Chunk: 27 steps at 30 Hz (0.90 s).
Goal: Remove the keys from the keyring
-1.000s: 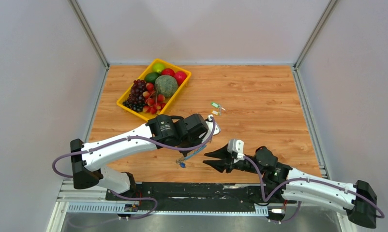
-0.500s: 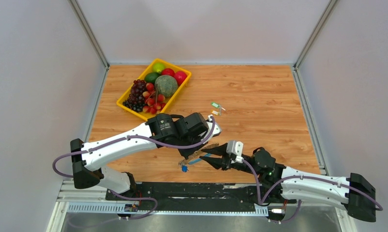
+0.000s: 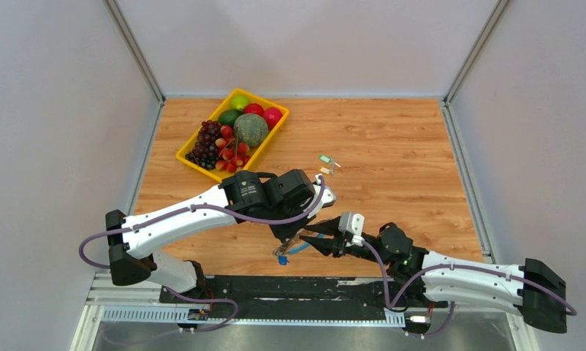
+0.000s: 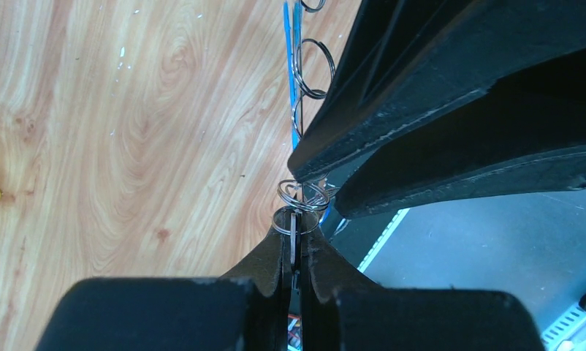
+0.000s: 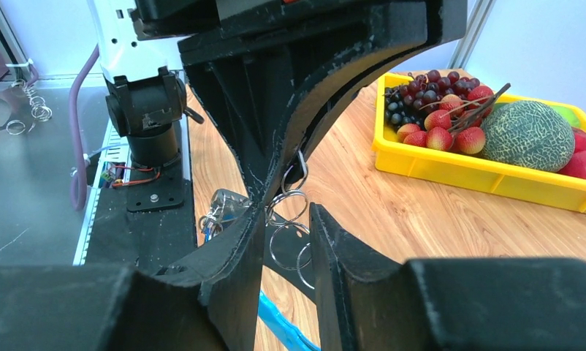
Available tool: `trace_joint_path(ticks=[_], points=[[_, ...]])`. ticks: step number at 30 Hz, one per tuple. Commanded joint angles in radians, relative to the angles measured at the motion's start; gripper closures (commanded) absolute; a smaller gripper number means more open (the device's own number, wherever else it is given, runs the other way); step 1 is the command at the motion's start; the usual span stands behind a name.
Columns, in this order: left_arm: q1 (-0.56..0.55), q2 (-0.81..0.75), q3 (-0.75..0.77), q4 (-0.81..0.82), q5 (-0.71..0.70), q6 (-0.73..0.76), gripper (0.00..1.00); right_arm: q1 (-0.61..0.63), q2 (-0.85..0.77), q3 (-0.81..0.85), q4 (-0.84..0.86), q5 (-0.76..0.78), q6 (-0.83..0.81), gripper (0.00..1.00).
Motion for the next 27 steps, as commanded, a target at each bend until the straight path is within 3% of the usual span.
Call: trace_joint_path(ticks=[1, 21, 22, 25, 27], points=[[-0.003, -0.013, 0.047, 0.033, 0.036, -0.028, 1.00, 0.005, 0.013, 0.027, 0.046, 0.020, -0.004, 0.67], [-0.002, -0.021, 0.041, 0.054, 0.045, -0.025, 1.00, 0.020, 0.072, 0.073, 0.007, 0.024, 0.017, 0.66], [-0.002, -0.021, 0.043, 0.053, 0.045, -0.025, 1.00, 0.021, 0.073, 0.073, 0.006, 0.030, 0.017, 0.67], [-0.002, -0.022, 0.046, 0.052, 0.044, -0.025, 1.00, 0.021, 0.064, 0.076, -0.008, 0.043, 0.012, 0.86], [-0.002, -0.025, 0.045, 0.048, 0.038, -0.025, 1.00, 0.021, 0.049, 0.076, -0.023, 0.052, 0.012, 0.92]])
